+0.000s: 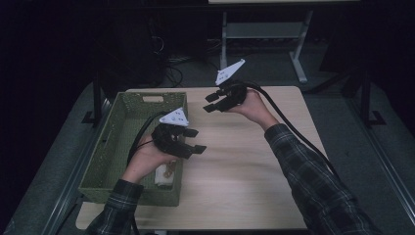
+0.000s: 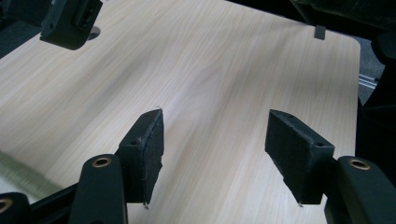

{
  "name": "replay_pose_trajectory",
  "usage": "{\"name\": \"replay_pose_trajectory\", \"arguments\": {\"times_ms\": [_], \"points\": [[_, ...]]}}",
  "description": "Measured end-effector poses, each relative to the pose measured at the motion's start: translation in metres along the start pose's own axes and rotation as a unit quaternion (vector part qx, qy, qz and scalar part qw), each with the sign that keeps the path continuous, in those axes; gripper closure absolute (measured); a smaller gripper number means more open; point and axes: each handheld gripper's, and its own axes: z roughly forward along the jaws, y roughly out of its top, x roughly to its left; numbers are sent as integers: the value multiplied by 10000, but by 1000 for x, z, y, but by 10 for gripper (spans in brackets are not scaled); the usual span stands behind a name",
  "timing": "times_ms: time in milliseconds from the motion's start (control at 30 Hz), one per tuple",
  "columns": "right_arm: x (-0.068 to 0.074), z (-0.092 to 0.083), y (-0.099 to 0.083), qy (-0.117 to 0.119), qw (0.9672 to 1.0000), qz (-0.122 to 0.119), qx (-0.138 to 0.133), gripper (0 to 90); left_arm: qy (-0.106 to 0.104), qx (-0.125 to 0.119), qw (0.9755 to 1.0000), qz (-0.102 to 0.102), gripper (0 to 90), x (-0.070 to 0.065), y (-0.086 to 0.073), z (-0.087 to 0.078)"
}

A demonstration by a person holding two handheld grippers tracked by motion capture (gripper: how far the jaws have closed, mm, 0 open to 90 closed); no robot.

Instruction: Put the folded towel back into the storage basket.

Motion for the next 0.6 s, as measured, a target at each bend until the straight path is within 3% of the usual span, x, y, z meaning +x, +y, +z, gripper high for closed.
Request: {"name": "replay_pose_trajectory", "arguments": {"times_ms": [267, 600], "points": [[-1, -18, -26, -4, 9999, 73, -101, 494, -95, -87, 9999, 63, 363, -15, 9, 27], [3, -27, -64, -87, 9994, 309, -135, 448, -250, -140, 9994, 216, 300, -34, 15, 62]]}}
